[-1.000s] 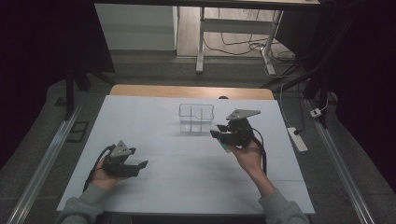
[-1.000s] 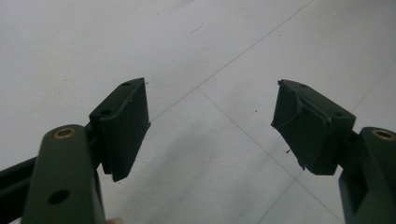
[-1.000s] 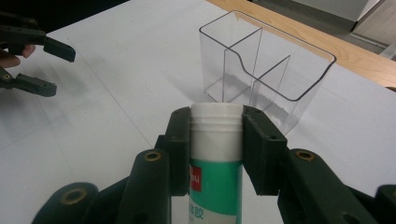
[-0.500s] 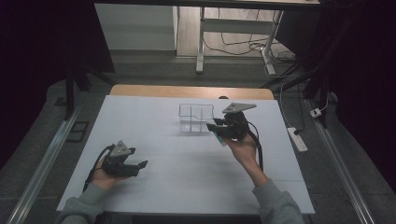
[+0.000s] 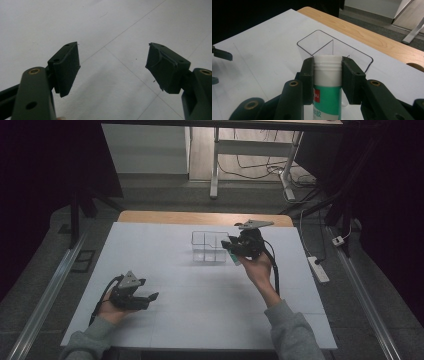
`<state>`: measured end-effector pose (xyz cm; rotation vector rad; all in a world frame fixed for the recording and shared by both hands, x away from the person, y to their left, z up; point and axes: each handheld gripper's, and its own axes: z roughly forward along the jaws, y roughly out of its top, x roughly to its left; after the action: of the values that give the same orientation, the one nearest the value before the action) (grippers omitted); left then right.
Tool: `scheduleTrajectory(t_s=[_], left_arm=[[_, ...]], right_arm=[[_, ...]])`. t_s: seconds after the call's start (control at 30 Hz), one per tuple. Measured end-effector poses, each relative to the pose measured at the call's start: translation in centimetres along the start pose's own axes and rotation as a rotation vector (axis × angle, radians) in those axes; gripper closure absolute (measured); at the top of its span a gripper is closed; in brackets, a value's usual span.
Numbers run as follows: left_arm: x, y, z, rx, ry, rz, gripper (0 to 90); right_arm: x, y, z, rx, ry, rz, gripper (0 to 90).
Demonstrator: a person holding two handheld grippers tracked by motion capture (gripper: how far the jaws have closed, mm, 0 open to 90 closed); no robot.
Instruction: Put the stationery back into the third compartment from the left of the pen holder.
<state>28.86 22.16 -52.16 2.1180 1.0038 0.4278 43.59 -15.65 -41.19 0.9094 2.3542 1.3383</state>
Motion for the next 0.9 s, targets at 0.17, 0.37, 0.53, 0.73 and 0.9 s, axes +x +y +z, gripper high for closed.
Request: scheduleTrajectory(t_s=[0.17, 0.37, 0.53, 0.73, 0.9], left_arm=[[0.0, 0.0, 0.0, -0.002, 0.001, 0.000, 26.2], [0.0, 0.0, 0.0, -0.002, 0.001, 0.002, 26.2], [0.0, 0.0, 0.0, -0.001, 0.000, 0.001, 26.2], [0.1, 0.0, 0.0, 0.001, 0.000, 0.001, 26.2], [0.0, 0.0, 0.0, 0.002, -0.001, 0.003, 26.2]], right_arm=[[-0.2, 0.3, 0.3, 0.001, -0.002, -0.012, 63.8], [-0.4, 0.7, 0.5, -0.012, -0.006, 0.000, 63.8], [-0.7, 1.2, 0.8, -0.019, -0.011, 0.009, 63.8], [-0.9, 1.8, 1.4, -0.025, -0.018, 0.009, 63.8], [-0.9, 2.3, 1.8, -0.029, -0.026, 0.007, 63.8]])
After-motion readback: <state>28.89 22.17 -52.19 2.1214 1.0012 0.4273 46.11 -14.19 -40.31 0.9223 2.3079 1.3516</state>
